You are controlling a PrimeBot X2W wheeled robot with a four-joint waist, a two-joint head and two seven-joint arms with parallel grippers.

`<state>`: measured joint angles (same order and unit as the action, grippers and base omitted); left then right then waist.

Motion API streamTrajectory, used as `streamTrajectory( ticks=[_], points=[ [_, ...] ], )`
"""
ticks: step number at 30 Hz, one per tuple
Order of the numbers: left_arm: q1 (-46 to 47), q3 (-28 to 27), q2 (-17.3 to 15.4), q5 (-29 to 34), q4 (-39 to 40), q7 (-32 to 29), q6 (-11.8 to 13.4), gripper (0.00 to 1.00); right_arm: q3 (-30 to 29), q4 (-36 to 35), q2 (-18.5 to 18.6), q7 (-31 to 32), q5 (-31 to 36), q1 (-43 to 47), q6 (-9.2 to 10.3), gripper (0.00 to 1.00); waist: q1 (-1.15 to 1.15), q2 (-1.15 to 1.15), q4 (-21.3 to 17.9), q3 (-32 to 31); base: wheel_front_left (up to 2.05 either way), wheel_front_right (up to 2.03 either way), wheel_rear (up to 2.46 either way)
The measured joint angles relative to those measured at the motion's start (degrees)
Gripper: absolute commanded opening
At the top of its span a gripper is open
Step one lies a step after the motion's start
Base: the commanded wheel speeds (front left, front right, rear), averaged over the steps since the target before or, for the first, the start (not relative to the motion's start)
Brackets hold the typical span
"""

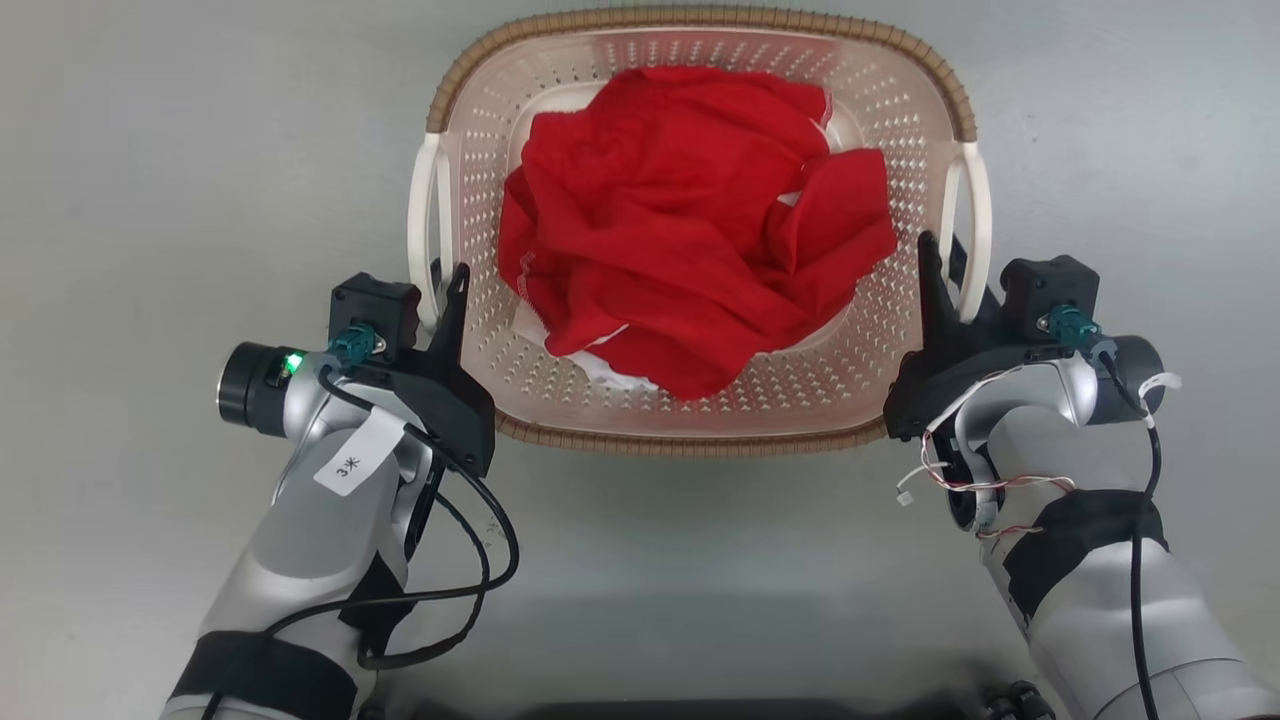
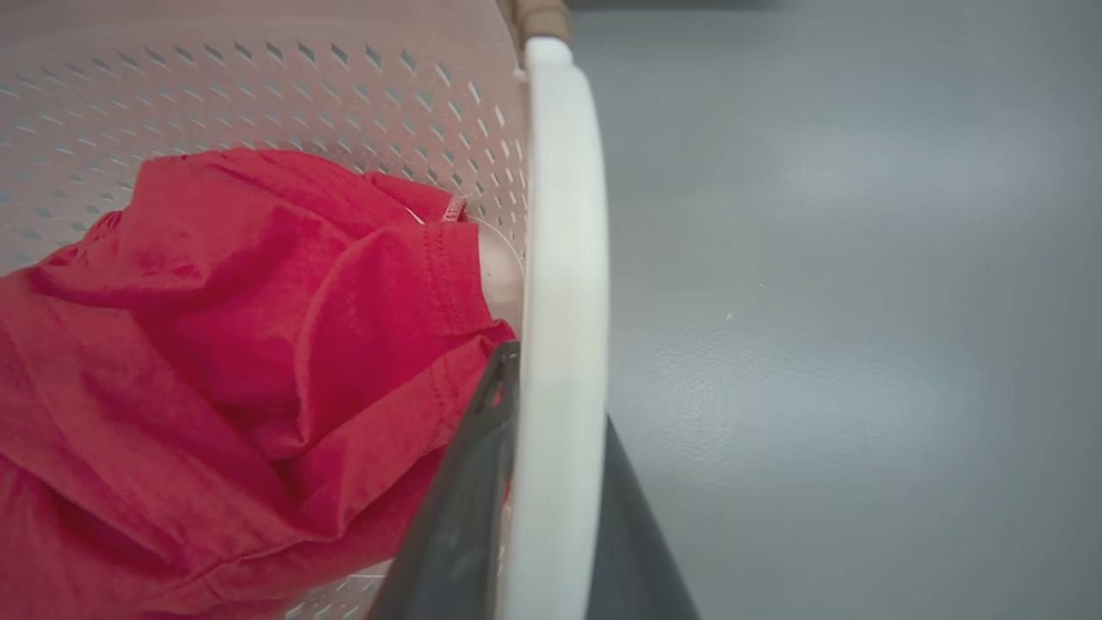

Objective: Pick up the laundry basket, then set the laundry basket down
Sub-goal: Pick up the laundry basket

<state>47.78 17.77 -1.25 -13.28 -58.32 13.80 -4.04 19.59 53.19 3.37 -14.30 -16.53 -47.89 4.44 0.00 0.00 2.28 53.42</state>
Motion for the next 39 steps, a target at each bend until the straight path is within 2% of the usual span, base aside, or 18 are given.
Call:
streamTrajectory(
  ticks=[12, 20, 39],
  points=[
    [-0.6, 1.0, 0.2, -1.5, -3.1, 0.1, 0.0, 0.00, 3.5, 2.4, -0.2, 0.0, -5.2, 0.5, -0.18, 0.00, 0.00, 0.00, 0.1, -4.7, 0.00, 0.00, 0.00],
    [-3.4, 1.7, 0.2, -3.7, -5.6, 0.2, 0.0, 0.00, 8.4, 3.3, -0.2, 0.2, -9.7, 3.0, -0.18, 0.00, 0.00, 0.00, 0.2, -9.8, 0.00, 0.00, 0.00],
    [-13.7, 3.2, 0.3, -10.1, -11.7, -1.7, -1.0, 0.00, 20.0, 3.3, -0.3, 9.7, -23.3, 13.2, 0.69, 0.00, -0.01, 0.00, -0.4, -25.2, 0.00, 0.00, 0.00]
  ],
)
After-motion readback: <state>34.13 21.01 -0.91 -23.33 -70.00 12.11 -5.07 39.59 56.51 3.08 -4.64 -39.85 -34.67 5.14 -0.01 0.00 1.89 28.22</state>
